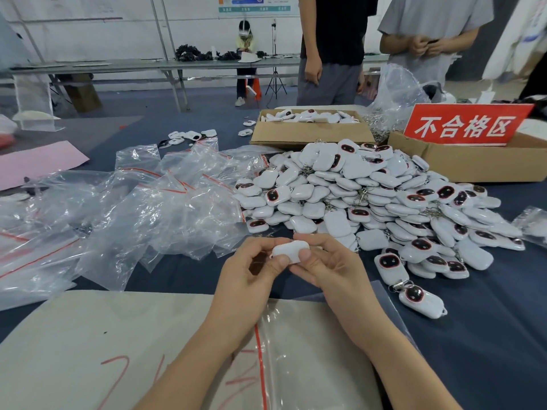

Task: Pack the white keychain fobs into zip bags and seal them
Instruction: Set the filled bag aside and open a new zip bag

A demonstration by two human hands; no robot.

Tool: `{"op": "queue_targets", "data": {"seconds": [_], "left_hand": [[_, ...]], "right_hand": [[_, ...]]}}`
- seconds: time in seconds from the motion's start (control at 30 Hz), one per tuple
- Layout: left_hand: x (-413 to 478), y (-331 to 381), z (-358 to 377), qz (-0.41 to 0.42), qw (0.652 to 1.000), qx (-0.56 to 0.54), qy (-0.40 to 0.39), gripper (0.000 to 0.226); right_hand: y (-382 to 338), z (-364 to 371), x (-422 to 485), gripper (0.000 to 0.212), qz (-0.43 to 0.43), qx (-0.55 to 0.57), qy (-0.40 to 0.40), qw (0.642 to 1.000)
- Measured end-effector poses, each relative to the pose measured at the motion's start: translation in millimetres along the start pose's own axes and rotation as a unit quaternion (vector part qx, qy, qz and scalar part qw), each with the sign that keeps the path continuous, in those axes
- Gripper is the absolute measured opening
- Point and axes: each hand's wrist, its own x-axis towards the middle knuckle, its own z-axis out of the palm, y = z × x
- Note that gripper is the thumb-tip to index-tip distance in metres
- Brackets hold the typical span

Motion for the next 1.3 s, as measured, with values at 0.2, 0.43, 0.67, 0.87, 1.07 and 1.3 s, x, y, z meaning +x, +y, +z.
{"op": "queue_targets", "data": {"seconds": [0.2,0.43,0.67,0.87,1.07,1.3], "left_hand": [[0,0,-1,0.002,1.000,0.002,0.004,0.028],[4,-3,-6,-0.063,0.992,-0.114,0.000,0.017],[10,-5,-10,-0.110,0.983,-0.129,-0.073,0.026],[10,-5,-9,-0.132,0.972,-0.190,-0.037,0.027],[10,-2,-6,-0.104,0.966,-0.238,-0.015,0.034],[7,1,-3,-0.038,0.983,-0.177,-0.013,0.024]], "right_hand": [[1,-1,1,0.018,0.001,0.001,-0.010,1.000],[-1,0,-1,0.036,-0.010,-0.007,-0.070,0.997],[-2,9,-2,0.023,-0.039,-0.036,-0.075,0.996],[-3,9,-1,0.027,-0.013,-0.067,-0.045,0.997],[-2,6,0,0.011,0.018,-0.122,0.017,0.992],[0,0,1,0.009,-0.010,-0.115,0.054,0.992]]}}
